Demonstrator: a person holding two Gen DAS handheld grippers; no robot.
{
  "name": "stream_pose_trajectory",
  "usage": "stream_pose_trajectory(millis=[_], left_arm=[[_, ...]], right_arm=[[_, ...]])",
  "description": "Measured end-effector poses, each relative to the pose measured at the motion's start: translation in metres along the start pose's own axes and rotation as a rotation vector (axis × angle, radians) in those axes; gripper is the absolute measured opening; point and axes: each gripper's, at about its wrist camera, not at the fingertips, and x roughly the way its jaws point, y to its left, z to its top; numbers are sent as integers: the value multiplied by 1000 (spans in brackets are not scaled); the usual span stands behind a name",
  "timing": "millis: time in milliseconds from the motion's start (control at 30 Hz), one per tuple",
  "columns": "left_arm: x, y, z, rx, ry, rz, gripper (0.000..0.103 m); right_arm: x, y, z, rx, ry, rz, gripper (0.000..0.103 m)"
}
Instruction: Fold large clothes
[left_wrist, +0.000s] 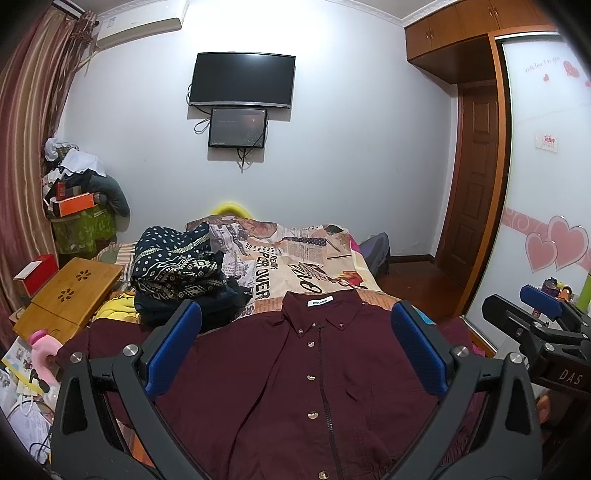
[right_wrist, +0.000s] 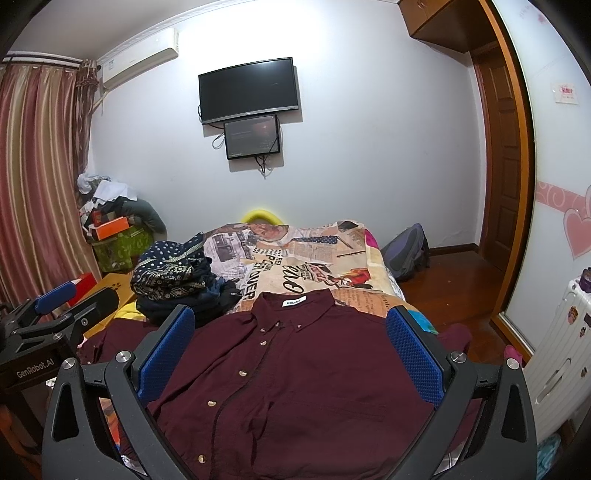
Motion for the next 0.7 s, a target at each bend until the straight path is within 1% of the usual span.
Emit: stream_pose_trajectory(millis=[333, 400, 500, 567, 600, 700], left_arm=[[7, 3, -3, 3, 12, 10, 103], [16, 13, 0, 13, 15, 19, 103], [25, 24, 3, -3, 3, 34, 103], [32, 34, 6, -6, 15, 60, 103], [35, 39, 7, -6, 34, 75, 103], [44, 59, 8, -37, 33, 111, 103]], right_arm=[[8, -3, 0, 9, 21, -12, 103], [12, -4, 0, 14, 32, -17, 103], [18, -4, 0, 14, 50, -26, 103], [23, -4, 0, 12, 60, -36, 103], [26, -4, 1, 12, 66, -42, 103], [34, -4, 2, 8, 84, -54, 103]])
